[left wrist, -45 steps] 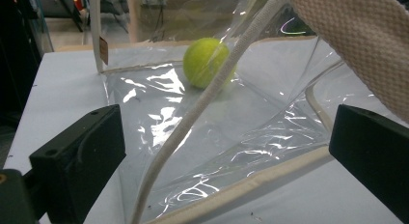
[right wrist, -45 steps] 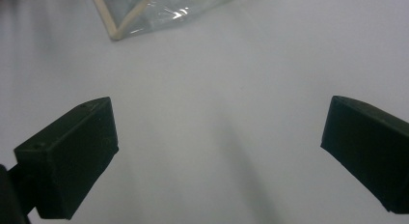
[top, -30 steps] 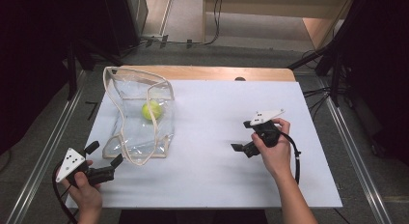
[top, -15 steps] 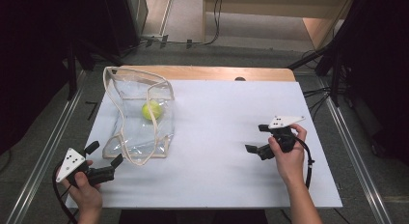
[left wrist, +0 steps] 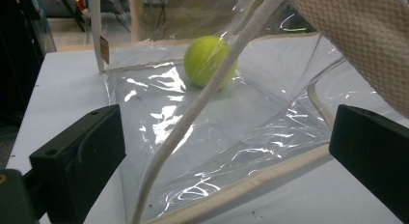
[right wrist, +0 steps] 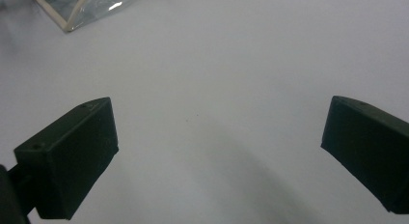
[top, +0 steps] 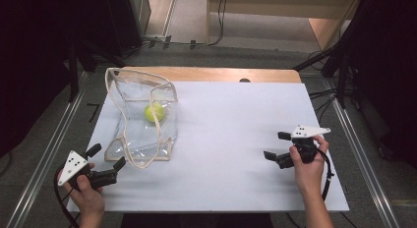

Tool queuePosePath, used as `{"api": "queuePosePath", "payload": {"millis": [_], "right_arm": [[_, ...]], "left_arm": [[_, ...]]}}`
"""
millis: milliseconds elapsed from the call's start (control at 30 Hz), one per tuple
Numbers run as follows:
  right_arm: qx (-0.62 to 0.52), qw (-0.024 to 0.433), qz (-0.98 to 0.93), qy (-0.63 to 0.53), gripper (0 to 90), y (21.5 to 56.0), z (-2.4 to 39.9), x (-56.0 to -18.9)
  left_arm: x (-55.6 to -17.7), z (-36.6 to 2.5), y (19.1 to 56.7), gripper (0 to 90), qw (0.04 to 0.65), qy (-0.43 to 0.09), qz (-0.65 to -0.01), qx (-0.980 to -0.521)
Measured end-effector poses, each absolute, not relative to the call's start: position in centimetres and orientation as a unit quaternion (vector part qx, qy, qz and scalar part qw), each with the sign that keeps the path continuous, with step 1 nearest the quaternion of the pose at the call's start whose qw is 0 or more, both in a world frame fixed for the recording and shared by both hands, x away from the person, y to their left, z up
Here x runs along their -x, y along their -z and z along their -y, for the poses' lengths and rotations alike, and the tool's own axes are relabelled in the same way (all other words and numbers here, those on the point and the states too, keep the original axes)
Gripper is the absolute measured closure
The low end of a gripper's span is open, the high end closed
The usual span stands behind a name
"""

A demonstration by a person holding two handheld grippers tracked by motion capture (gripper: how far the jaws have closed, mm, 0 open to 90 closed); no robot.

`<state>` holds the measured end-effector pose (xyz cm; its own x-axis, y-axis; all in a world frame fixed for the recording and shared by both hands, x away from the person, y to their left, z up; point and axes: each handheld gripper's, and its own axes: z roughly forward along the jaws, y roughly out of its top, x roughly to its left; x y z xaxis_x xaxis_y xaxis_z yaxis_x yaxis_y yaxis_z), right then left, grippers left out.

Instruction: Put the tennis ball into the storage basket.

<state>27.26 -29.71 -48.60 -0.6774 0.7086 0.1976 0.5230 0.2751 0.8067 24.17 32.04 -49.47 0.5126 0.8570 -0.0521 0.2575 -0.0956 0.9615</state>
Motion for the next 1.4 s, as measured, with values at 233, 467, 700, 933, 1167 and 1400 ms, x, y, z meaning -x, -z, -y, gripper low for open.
{"api": "queuePosePath", "payload": {"millis": [233,467,700,933,1167,1400], "right_arm": [[-0.399,0.111,-0.781,-0.467,0.0,49.0,31.0,-26.1],[-0.422,0.116,-0.754,-0.489,0.0,49.7,32.7,-25.0],[-0.434,0.128,-0.744,-0.492,0.0,50.2,33.9,-23.9],[-0.444,0.140,-0.726,-0.506,0.0,50.6,35.0,-22.8],[-0.454,0.152,-0.711,-0.515,0.0,51.1,35.9,-21.5],[-0.460,0.165,-0.699,-0.522,0.0,51.7,36.4,-20.6]], "left_arm": [[-24.2,-32.0,49.5,0.0,0.537,-0.280,-0.407,-0.683],[-24.2,-32.1,49.5,0.0,0.537,-0.280,-0.407,-0.683],[-24.2,-32.0,49.5,0.0,0.536,-0.281,-0.407,-0.684],[-24.2,-32.1,49.5,0.0,0.537,-0.281,-0.407,-0.684],[-24.2,-32.0,49.5,0.0,0.537,-0.281,-0.407,-0.683],[-24.1,-32.0,49.5,0.0,0.535,-0.282,-0.407,-0.684]]}}
